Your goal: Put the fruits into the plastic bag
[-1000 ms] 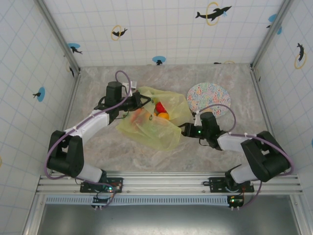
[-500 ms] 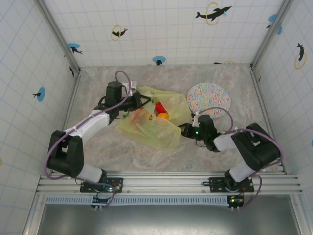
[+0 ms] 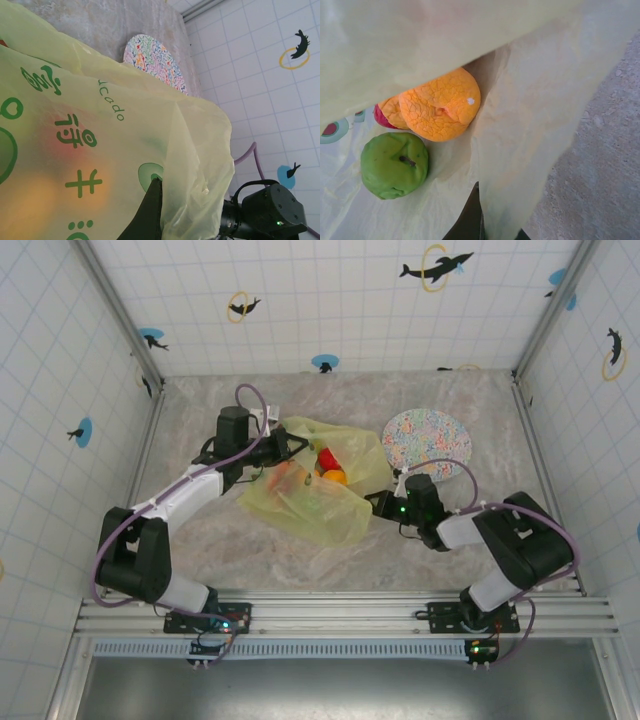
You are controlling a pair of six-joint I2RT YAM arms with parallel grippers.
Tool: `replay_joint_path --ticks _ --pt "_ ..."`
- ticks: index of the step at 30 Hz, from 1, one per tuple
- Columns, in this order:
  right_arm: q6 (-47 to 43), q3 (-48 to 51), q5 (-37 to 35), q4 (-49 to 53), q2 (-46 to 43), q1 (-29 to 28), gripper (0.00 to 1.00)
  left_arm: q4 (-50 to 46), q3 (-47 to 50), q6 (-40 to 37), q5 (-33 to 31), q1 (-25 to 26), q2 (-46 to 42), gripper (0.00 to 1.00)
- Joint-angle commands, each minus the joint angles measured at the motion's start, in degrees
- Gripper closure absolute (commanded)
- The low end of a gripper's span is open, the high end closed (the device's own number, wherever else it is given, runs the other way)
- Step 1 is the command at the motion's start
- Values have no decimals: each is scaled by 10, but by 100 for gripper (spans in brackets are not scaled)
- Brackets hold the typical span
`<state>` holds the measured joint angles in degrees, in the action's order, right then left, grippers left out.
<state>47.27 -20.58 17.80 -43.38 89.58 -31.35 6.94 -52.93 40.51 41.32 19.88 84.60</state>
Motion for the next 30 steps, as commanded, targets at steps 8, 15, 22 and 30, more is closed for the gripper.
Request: replay_joint_path --ticks 8,15,22,30 --pt "-37 -58 -29 47 -85 -6 100 -38 -25 -29 -37 2 1 100" --pt "-77 -126 -21 120 -129 -6 100 -90 -90 -34 -64 2 -26 100" --pt "-201 -268 -41 306 -181 -18 100 -105 -133 -4 -69 -7 -69 100" --pt "-231 -325 -69 359 -187 -31 100 -79 -102 26 -41 -70 -60 100"
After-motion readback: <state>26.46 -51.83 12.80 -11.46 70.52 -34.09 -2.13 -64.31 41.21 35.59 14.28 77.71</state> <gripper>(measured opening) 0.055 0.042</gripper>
